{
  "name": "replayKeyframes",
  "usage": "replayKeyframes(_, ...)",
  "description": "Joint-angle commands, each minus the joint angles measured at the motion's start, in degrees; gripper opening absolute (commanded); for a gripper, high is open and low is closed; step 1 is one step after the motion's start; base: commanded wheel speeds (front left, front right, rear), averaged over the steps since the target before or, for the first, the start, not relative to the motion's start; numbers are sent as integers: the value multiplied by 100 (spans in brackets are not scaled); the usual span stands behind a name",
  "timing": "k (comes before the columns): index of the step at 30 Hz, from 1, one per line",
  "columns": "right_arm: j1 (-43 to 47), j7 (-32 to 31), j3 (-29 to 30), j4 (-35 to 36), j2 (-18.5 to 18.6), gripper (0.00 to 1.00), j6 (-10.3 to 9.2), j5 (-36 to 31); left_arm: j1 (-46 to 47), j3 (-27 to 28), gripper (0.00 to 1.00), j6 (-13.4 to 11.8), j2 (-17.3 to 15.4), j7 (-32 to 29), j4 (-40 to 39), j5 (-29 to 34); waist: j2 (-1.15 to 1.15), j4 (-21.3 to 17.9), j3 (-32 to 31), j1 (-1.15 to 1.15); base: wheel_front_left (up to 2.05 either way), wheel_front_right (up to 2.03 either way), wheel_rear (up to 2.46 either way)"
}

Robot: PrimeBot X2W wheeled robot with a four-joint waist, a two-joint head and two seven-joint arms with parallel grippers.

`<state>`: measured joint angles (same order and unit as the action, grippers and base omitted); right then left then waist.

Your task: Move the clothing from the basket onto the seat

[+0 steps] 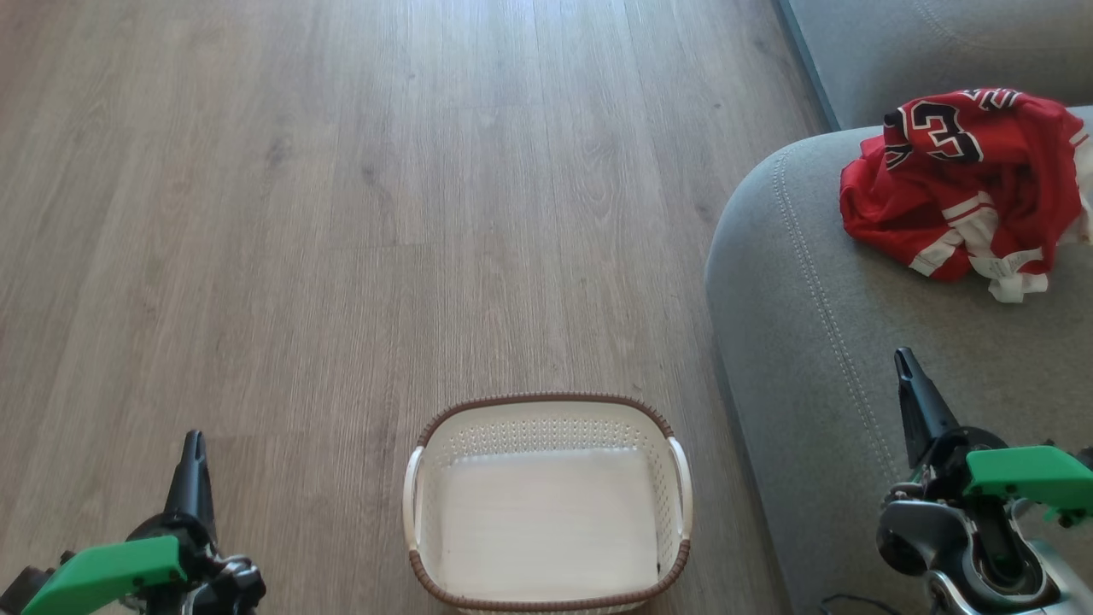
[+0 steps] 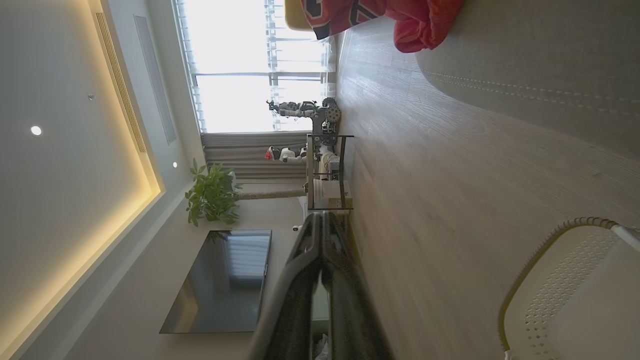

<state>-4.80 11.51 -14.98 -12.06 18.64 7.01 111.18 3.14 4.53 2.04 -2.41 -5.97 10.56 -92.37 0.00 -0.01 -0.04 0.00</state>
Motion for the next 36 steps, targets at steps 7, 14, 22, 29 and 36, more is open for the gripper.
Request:
replayKeyframes(7, -270, 48, -99, 226, 183, 0, 47, 70, 262, 201, 0, 45, -53, -37, -200, 14, 0, 0, 0, 0, 0, 0, 0)
replayKeyframes(14, -272, 67, -120, 235, 200, 0, 47, 87, 262, 201, 0, 45, -53, -38, -201, 14, 0, 0, 1, 0, 0, 0, 0)
replayKeyframes(22, -275, 85, -141, 244, 218, 0, 47, 105, 262, 201, 0, 45, -53, -38, -201, 14, 0, 0, 1, 0, 0, 0, 0)
replayKeyframes(29, -276, 98, -155, 250, 229, 0, 47, 117, 262, 202, 0, 45, -52, -38, -202, 15, 0, 0, 1, 0, 0, 0, 0)
replayKeyframes(36, -278, 111, -170, 256, 241, 0, 47, 130, 262, 202, 0, 45, -52, -39, -202, 15, 0, 0, 1, 0, 0, 0, 0)
